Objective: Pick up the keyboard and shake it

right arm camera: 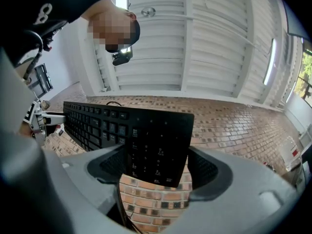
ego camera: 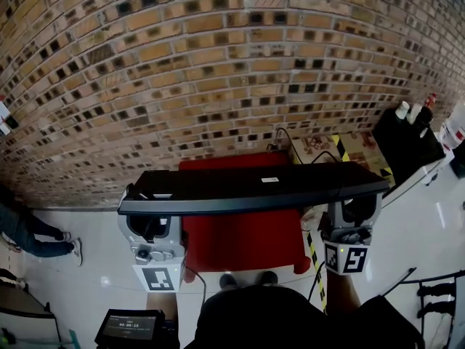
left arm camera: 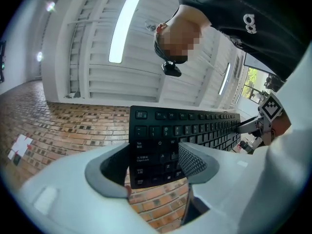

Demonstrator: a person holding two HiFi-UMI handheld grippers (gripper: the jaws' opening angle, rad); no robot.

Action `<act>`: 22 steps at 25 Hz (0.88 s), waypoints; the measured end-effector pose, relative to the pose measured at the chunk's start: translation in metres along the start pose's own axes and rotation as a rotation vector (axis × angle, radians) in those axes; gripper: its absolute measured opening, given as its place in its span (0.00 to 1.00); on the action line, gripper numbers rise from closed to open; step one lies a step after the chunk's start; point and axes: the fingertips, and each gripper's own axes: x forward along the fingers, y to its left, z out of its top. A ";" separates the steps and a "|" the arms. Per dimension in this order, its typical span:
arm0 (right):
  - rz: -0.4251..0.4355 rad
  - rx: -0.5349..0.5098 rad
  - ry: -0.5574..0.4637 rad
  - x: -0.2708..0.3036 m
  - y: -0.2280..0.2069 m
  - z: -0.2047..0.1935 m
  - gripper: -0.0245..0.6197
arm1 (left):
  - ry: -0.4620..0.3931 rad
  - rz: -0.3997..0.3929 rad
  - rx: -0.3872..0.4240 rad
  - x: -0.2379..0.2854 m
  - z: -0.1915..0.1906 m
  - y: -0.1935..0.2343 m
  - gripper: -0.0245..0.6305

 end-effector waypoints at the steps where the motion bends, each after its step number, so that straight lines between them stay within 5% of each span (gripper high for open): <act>1: 0.004 0.002 0.013 0.000 0.000 -0.004 0.61 | 0.011 0.000 -0.005 0.000 -0.004 -0.001 0.52; 6: 0.042 -0.022 0.028 0.011 0.008 -0.002 0.61 | 0.052 0.034 -0.046 -0.004 -0.016 0.007 0.52; 13: 0.050 -0.068 -0.109 0.021 0.017 0.051 0.61 | -0.081 0.092 -0.028 -0.009 0.024 0.026 0.52; 22: 0.095 -0.058 -0.054 0.023 0.028 0.023 0.61 | -0.001 0.106 -0.039 -0.019 0.000 0.028 0.52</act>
